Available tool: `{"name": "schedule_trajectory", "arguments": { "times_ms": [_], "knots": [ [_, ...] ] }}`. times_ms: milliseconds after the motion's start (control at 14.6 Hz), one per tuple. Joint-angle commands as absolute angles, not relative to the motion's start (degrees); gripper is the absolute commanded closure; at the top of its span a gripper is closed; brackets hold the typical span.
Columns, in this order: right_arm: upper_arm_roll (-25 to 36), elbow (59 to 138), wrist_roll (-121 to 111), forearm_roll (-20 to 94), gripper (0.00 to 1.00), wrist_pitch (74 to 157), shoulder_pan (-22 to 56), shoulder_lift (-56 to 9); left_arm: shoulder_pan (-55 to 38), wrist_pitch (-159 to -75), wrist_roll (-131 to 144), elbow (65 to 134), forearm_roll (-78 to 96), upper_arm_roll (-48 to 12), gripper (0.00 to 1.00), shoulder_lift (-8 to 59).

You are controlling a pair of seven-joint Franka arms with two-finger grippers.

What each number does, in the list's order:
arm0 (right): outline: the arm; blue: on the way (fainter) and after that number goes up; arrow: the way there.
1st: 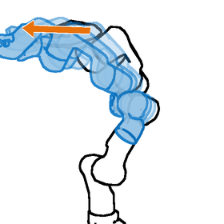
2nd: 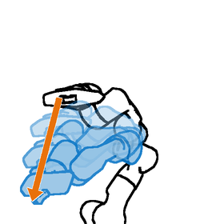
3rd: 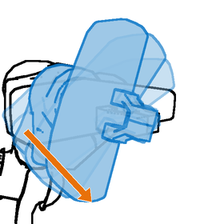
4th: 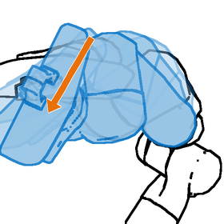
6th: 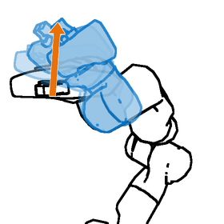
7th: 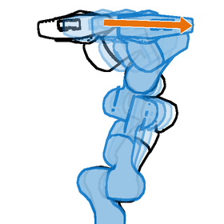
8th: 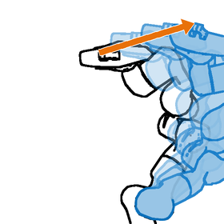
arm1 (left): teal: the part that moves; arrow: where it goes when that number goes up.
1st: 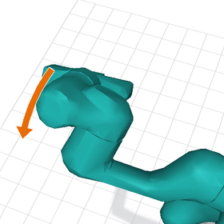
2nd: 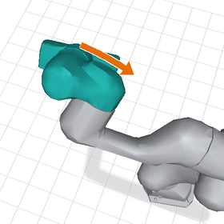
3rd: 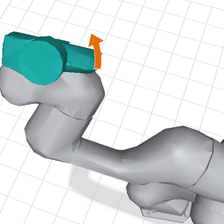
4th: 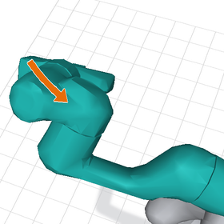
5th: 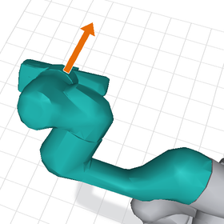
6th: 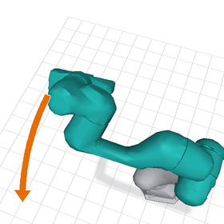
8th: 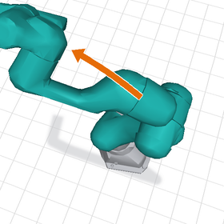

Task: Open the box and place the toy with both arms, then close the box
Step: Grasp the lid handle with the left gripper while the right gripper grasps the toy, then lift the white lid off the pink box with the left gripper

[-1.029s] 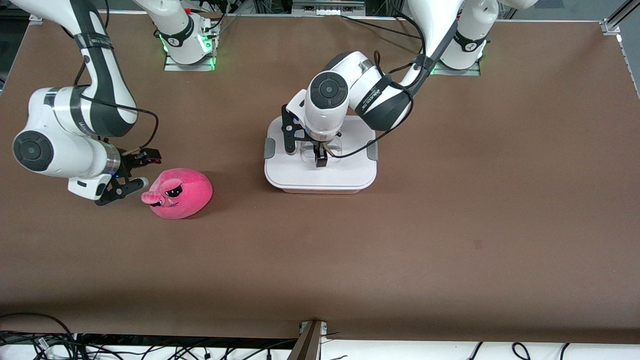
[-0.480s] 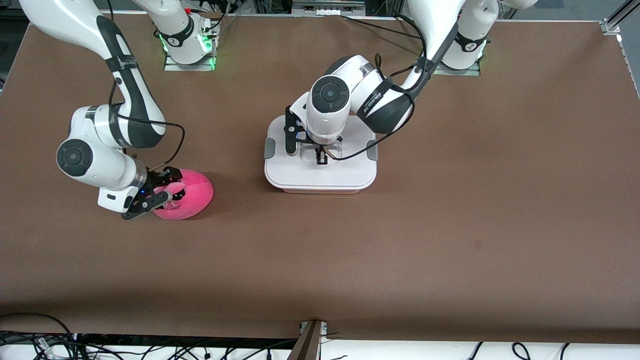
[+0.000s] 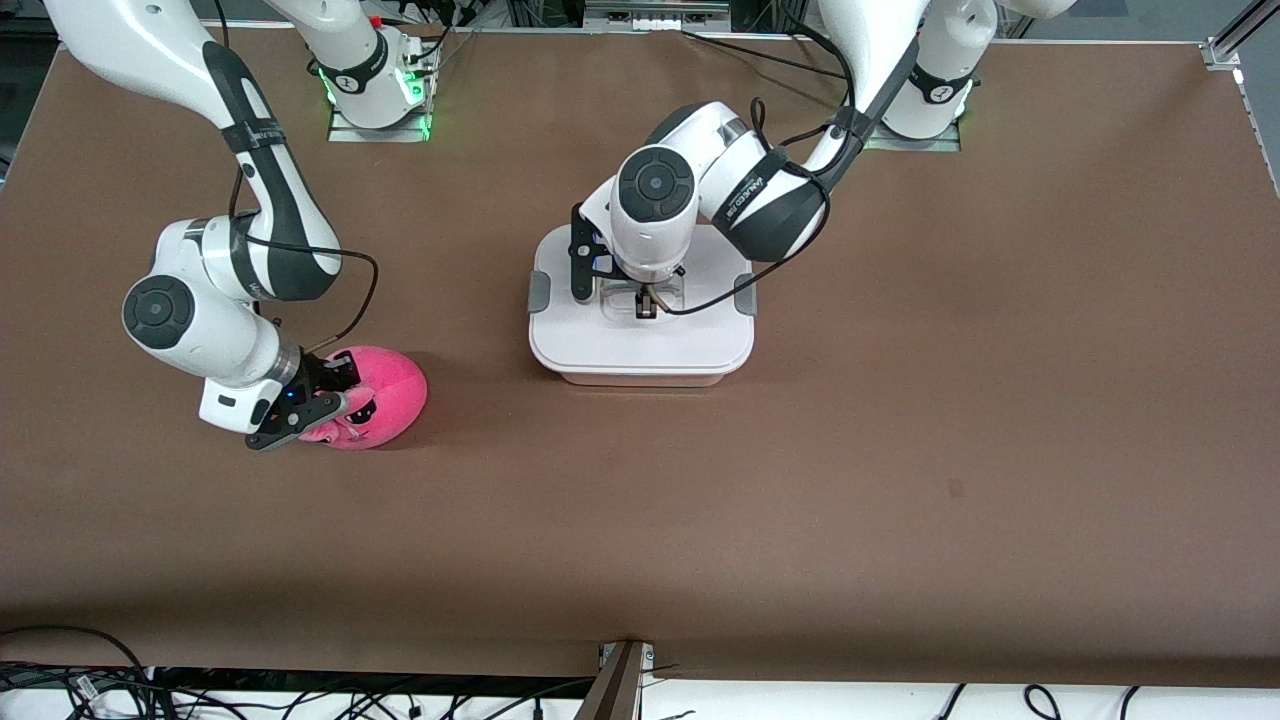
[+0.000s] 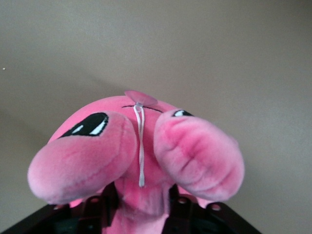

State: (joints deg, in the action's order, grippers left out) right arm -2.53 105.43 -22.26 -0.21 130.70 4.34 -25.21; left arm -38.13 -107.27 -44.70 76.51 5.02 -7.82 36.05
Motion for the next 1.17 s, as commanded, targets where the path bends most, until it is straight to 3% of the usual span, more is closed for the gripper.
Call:
{"name": "schedule_trajectory", "arguments": {
  "times_ms": [0, 412, 618, 824, 1098],
  "knots": [
    [-2.7, 103.6, -22.5, 2.4, 1.0, 131.1, 4.2, -26.3, -37.7, -104.2, -46.5, 76.1, 4.6, -9.0, 1.0, 33.8],
    [-3.1, 102.0, -22.9, 2.9, 1.0, 128.2, 4.5, -23.7, -37.3, -98.8, -49.5, 75.8, 4.7, -9.1, 1.0, 27.7],
    [-3.5, 97.6, -25.6, 2.9, 1.0, 118.2, 4.5, -21.3, -34.7, -90.0, -49.8, 75.9, 4.1, -8.2, 1.0, 22.6],
    [-7.2, 92.1, -27.2, 2.9, 1.0, 105.9, 4.5, -19.3, -26.7, -85.7, -53.1, 75.9, 3.8, -8.3, 1.0, 20.6],
    [-16.7, 88.6, -27.3, 2.4, 1.0, 98.8, 4.5, -18.4, -15.9, -84.4, -67.0, 75.9, -8.8, -8.2, 1.0, 20.4]
  ]
}}
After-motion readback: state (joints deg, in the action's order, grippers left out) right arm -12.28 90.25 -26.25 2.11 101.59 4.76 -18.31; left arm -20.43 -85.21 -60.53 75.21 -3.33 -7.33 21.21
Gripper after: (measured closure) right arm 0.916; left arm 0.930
